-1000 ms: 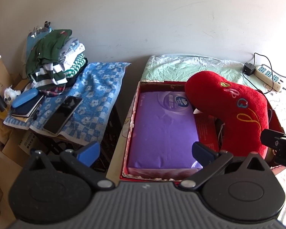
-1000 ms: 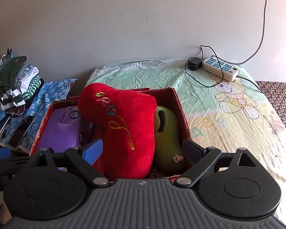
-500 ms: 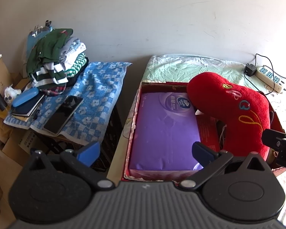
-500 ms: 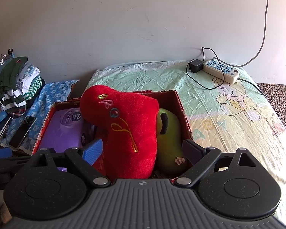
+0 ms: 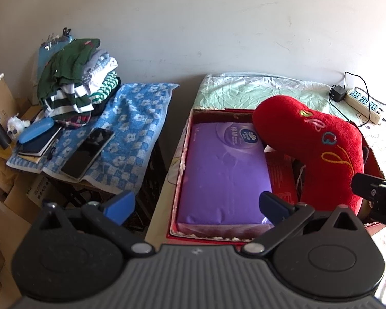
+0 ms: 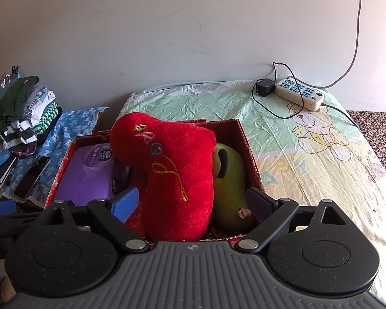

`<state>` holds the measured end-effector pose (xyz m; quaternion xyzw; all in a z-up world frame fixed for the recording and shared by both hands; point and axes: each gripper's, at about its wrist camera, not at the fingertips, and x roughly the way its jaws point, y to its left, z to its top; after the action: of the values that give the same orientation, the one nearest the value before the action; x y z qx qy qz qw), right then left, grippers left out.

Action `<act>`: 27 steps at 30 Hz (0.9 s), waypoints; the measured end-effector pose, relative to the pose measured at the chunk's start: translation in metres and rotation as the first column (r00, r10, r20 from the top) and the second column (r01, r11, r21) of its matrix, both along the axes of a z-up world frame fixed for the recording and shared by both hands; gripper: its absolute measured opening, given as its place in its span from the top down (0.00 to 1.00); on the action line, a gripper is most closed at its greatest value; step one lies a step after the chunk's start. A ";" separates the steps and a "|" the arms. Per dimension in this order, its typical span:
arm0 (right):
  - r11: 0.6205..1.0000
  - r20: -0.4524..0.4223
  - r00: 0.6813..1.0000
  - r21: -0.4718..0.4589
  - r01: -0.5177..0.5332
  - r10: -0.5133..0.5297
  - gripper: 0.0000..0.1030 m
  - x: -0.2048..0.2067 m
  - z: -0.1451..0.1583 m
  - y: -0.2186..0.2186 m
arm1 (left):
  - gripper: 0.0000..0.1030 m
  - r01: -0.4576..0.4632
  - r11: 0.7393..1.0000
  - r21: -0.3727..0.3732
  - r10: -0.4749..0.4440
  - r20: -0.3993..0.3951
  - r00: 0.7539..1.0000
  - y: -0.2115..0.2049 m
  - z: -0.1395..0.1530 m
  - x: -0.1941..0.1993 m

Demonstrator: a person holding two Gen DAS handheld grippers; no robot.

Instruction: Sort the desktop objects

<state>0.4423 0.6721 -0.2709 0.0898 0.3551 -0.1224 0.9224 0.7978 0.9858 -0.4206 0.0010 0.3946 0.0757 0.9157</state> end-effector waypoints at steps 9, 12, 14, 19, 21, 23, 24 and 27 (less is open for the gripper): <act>1.000 -0.002 1.000 -0.003 0.009 -0.009 0.10 0.000 -0.001 -0.001 | 0.00 -0.002 1.000 0.001 0.002 0.005 1.000 0.000 0.001 0.000; 1.000 -0.004 1.000 -0.005 0.007 -0.007 0.10 0.000 -0.002 -0.001 | 0.00 0.000 1.000 0.001 0.000 0.003 1.000 0.000 0.000 0.000; 1.000 -0.006 1.000 -0.006 0.006 -0.006 0.10 0.001 -0.002 0.000 | 0.00 0.000 1.000 0.001 0.000 0.001 1.000 0.000 0.000 0.001; 1.000 -0.007 1.000 -0.004 0.007 -0.007 0.10 0.002 -0.002 0.000 | 0.00 -0.002 1.000 0.000 0.002 -0.001 1.000 0.001 -0.001 0.002; 1.000 -0.007 1.000 -0.004 0.006 -0.006 0.10 0.003 -0.002 0.000 | 0.00 -0.001 1.000 0.001 0.001 0.000 1.000 0.001 -0.001 0.003; 1.000 -0.009 1.000 -0.004 0.005 -0.005 0.10 0.004 -0.003 0.000 | 0.00 0.001 1.000 0.000 -0.001 0.000 1.000 0.001 -0.001 0.003; 1.000 -0.010 1.000 -0.003 0.004 -0.004 0.10 0.004 -0.003 0.000 | 0.00 0.002 1.000 0.001 -0.002 0.002 1.000 0.001 -0.001 0.003; 1.000 -0.012 1.000 -0.004 0.001 -0.001 0.10 0.006 -0.003 0.001 | 0.00 0.003 1.000 0.002 -0.003 0.004 1.000 0.001 -0.001 0.003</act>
<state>0.4479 0.6731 -0.2738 0.0874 0.3604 -0.1243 0.9203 0.8011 0.9866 -0.4215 0.0024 0.3928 0.0748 0.9166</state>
